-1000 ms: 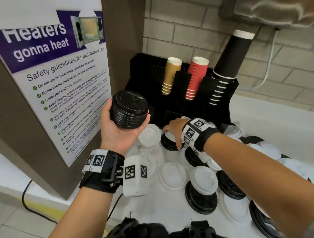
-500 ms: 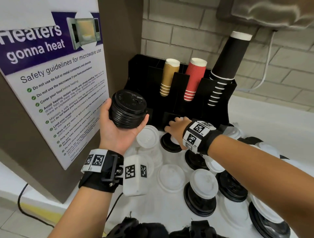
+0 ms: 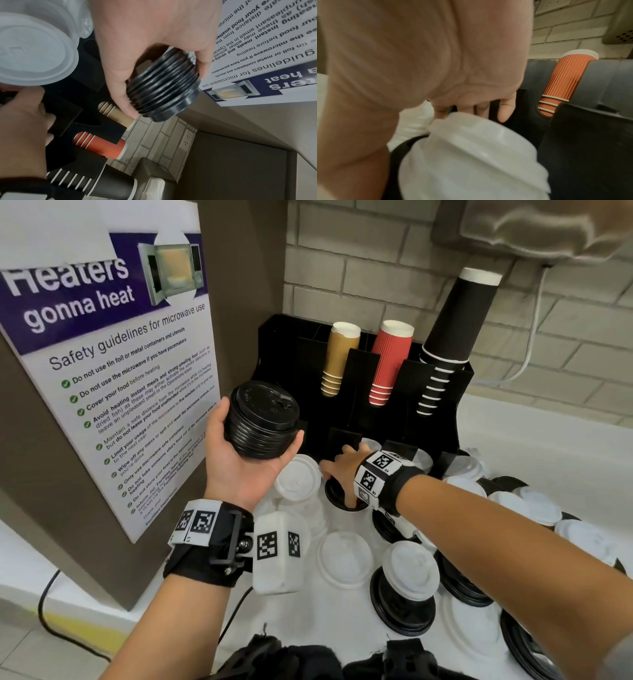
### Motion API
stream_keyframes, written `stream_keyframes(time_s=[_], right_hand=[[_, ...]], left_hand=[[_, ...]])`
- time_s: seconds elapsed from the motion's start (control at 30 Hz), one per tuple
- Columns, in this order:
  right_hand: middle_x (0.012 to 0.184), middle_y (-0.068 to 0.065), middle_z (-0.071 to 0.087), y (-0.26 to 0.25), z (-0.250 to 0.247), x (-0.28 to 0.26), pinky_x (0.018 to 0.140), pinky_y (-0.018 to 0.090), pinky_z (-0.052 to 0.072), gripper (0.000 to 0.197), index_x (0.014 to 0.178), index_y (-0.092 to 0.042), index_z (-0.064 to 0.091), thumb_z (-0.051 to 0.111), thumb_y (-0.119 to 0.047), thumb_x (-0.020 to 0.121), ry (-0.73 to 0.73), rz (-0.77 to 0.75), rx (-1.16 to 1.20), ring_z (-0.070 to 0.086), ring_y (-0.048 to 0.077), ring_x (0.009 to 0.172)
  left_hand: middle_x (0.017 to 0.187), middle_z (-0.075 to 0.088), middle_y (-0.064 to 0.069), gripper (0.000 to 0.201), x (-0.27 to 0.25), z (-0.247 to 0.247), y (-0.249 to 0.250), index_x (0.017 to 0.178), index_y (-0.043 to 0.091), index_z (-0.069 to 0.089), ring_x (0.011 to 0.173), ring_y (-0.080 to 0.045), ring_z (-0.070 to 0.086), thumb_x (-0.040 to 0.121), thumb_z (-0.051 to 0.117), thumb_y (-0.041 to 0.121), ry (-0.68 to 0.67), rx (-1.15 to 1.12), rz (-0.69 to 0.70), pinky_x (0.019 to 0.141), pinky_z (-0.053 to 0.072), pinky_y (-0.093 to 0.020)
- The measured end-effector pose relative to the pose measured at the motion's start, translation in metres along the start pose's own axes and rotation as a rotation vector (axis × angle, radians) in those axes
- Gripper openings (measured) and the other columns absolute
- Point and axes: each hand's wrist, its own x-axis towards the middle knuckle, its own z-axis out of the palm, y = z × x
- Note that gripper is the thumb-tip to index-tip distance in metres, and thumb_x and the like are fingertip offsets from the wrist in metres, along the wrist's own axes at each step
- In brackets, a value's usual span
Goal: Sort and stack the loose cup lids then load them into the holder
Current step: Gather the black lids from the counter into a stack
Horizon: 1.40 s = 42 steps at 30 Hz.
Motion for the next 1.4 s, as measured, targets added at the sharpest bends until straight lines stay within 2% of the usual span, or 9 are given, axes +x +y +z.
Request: stream_keyframes(time_s=[0.13,0.4,0.6,0.77,0.83,0.9,1.03,1.17,1.4], right_hand=[[0.118,0.002,0.05,0.001,-0.017,-0.012,0.094,0.049,0.028,0.077,0.126,-0.03,0.035,0.075,-0.043,0.062,0.126,-0.038,0.134,0.041,0.026,0.115],[0.118,0.008,0.048,0.011,-0.037,-0.044,0.088,0.044,0.05,0.069,0.125,-0.018,0.038,0.079,-0.034,0.071,0.433,-0.103,0.618,0.055,0.027,0.106],[0.111,0.008,0.052,0.027,-0.048,-0.065,0.08,0.028,0.052,0.054,0.121,-0.019,0.041,0.075,-0.022,0.08,0.71,-0.098,1.067,0.057,0.021,0.095],[0.105,-0.007,0.063,0.017,-0.038,-0.106,0.067,0.018,0.052,0.037,0.124,-0.038,0.048,0.06,-0.029,0.09,0.848,-0.17,1.566,0.066,0.008,0.092],[0.104,-0.016,0.064,0.005,-0.032,-0.117,0.073,0.02,0.054,0.039,0.123,-0.042,0.051,0.06,-0.028,0.088,0.876,-0.245,1.604,0.066,0.006,0.093],[0.118,-0.007,0.061,-0.006,-0.027,-0.12,0.083,0.028,0.054,0.041,0.123,-0.043,0.054,0.065,-0.026,0.087,0.882,-0.272,1.571,0.063,0.013,0.102],[0.119,-0.013,0.058,-0.016,-0.023,-0.125,0.078,0.013,0.048,0.045,0.123,-0.034,0.059,0.07,-0.018,0.083,0.956,-0.237,1.424,0.057,-0.004,0.102],[0.122,-0.006,0.057,-0.019,-0.024,-0.13,0.092,0.034,0.052,0.048,0.123,-0.029,0.06,0.071,-0.01,0.08,0.935,-0.225,1.353,0.053,-0.002,0.111],[0.12,-0.007,0.053,-0.02,-0.025,-0.133,0.087,0.015,0.047,0.055,0.123,-0.029,0.058,0.072,-0.006,0.076,0.927,-0.223,1.303,0.05,-0.007,0.107]], left_hand=[[0.133,0.06,-0.016,0.058,-0.001,0.001,0.002,0.121,0.015,0.065,0.126,-0.036,0.053,0.074,0.063,0.05,0.005,-0.013,-0.006,0.087,0.054,-0.047],[0.13,0.063,-0.014,0.048,-0.004,0.006,0.003,0.103,0.017,0.077,0.127,-0.035,0.053,0.076,0.059,0.054,-0.02,0.021,0.013,0.086,0.054,-0.046],[0.141,0.053,-0.016,0.075,-0.006,0.003,-0.006,0.14,0.015,0.049,0.133,-0.036,0.046,0.074,0.064,0.048,0.015,0.048,-0.02,0.083,0.056,-0.044],[0.139,0.055,-0.016,0.092,-0.004,-0.002,-0.021,0.14,0.013,0.05,0.128,-0.035,0.05,0.06,0.083,0.047,-0.001,0.051,-0.112,0.082,0.056,-0.043],[0.131,0.061,-0.015,0.063,-0.004,-0.004,-0.03,0.124,0.013,0.065,0.121,-0.032,0.056,0.074,0.065,0.051,-0.009,0.058,-0.139,0.082,0.056,-0.042],[0.121,0.067,-0.012,0.05,-0.004,-0.007,-0.037,0.107,0.016,0.075,0.109,-0.027,0.065,0.079,0.057,0.052,-0.02,0.085,-0.156,0.083,0.056,-0.04],[0.119,0.069,-0.011,0.048,-0.005,-0.01,-0.048,0.105,0.019,0.076,0.105,-0.025,0.068,0.079,0.057,0.054,-0.047,0.161,-0.182,0.087,0.055,-0.04],[0.12,0.068,-0.014,0.048,-0.005,-0.011,-0.054,0.106,0.017,0.076,0.108,-0.027,0.067,0.074,0.064,0.051,-0.071,0.211,-0.249,0.085,0.055,-0.041],[0.119,0.069,-0.012,0.045,-0.004,-0.009,-0.057,0.105,0.017,0.076,0.108,-0.027,0.067,0.082,0.056,0.05,-0.063,0.208,-0.271,0.086,0.056,-0.042]])
